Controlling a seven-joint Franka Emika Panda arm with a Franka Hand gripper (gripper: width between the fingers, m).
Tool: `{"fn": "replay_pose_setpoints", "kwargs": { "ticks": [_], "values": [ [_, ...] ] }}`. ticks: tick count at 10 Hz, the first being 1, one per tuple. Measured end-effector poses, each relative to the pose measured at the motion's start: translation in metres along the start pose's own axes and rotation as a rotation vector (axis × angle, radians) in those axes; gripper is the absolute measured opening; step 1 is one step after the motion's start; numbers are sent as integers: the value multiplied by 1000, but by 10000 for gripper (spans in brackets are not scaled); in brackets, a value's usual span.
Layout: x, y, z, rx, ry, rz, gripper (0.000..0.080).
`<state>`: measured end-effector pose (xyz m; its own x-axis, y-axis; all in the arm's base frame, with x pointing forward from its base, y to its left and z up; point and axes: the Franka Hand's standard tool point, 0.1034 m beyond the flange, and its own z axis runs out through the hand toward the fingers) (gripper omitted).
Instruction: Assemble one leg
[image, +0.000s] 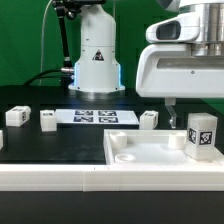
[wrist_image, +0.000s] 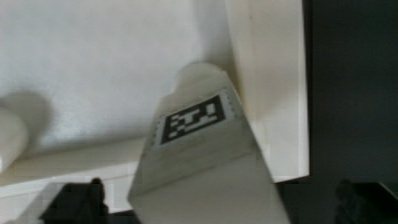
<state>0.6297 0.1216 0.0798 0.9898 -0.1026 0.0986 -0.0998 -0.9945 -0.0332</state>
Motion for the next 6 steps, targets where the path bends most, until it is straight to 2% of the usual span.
{"fn": "replay_pose_setpoints", "kwargs": {
  "ticks": [2, 3, 4, 5, 6],
  "values": [
    [1, -1, 0, -3, 8, -80, 620],
    [1, 0, 0, -3, 8, -74, 472],
    [1, 0, 0, -3, 8, -74, 472],
    [1, 0, 0, -3, 8, -73, 322],
    [1, 0, 0, -3, 8, -73, 291]
  ]
}}
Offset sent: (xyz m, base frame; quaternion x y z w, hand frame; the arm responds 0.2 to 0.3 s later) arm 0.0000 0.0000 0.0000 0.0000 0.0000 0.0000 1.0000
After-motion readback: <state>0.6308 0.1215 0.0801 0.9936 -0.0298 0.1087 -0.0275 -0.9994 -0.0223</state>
